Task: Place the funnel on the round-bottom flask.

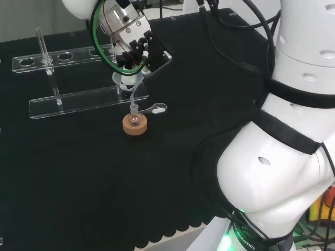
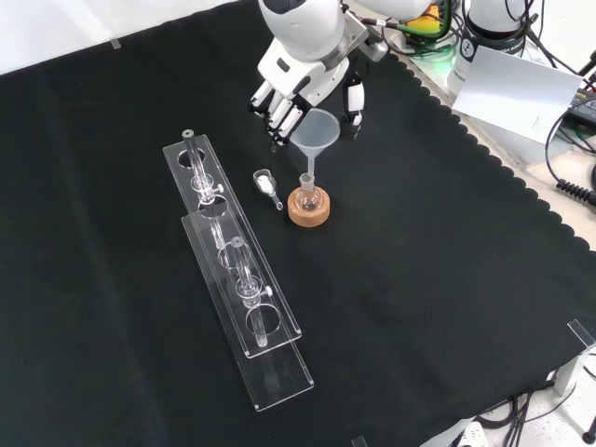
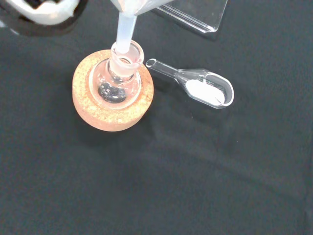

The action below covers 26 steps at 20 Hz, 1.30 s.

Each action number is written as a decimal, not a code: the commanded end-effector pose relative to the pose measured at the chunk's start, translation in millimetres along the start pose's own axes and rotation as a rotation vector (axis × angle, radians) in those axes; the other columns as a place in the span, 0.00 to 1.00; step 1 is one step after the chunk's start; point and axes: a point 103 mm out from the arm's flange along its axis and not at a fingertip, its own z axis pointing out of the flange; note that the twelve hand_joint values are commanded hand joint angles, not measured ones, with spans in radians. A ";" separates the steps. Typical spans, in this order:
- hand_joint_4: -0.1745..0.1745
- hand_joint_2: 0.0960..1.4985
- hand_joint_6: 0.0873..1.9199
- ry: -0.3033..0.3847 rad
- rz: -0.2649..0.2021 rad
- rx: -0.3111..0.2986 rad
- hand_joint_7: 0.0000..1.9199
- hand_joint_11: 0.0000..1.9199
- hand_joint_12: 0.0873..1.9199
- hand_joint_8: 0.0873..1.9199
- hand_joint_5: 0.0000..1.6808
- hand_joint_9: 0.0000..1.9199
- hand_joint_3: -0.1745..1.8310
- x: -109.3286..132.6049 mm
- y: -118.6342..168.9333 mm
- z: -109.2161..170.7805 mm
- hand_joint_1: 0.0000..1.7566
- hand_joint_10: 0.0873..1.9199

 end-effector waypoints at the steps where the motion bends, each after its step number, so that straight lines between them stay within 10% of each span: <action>1: 0.37 0.42 0.23 -0.013 -0.003 -0.006 0.17 0.06 0.72 0.40 0.26 0.34 0.34 -0.2 3.3 2.8 0.44 0.34; 26: 0.36 0.42 0.23 -0.013 -0.001 0.005 0.17 0.06 0.72 0.39 0.26 0.34 0.35 4.6 12.8 12.8 0.43 0.34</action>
